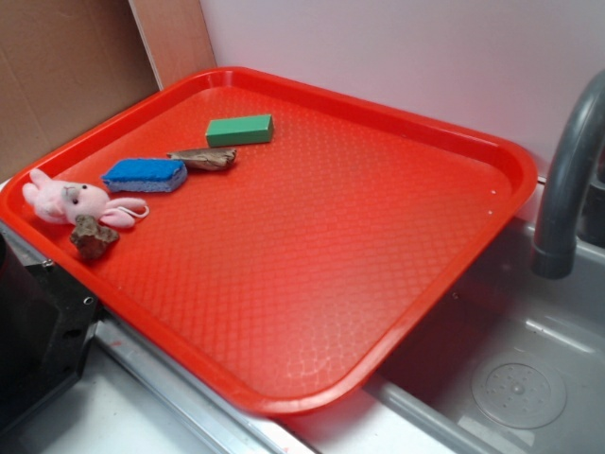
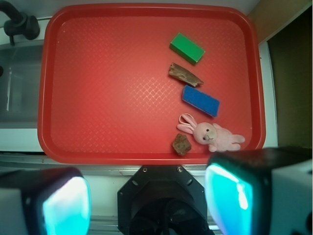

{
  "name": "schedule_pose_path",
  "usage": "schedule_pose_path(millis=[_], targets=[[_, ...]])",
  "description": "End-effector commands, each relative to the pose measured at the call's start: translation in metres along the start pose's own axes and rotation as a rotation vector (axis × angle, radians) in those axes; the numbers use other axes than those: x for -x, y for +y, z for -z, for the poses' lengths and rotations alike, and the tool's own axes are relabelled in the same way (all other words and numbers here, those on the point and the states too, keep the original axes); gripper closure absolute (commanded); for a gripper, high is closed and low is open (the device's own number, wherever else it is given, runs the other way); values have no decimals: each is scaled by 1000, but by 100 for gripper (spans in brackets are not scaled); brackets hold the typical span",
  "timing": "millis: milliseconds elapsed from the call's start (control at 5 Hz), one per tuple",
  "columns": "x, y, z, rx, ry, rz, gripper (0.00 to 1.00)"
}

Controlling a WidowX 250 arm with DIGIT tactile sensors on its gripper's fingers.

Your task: Grab the green block.

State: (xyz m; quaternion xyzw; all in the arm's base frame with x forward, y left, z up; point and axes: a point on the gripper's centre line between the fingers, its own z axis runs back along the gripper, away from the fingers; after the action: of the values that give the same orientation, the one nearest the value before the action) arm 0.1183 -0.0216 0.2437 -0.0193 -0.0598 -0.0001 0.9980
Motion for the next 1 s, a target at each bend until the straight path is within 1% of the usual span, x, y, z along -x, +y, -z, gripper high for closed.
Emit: schedule_pose_path(millis=[0, 200, 400, 600, 800], targets=[[0, 0, 0, 0, 0, 0, 0], [-38, 34, 34, -65, -54, 77, 0], [-70, 45, 72, -107, -28, 144, 0], [-101, 57, 106, -126, -15, 230, 0], [-120, 70, 138, -160, -38, 300, 0]])
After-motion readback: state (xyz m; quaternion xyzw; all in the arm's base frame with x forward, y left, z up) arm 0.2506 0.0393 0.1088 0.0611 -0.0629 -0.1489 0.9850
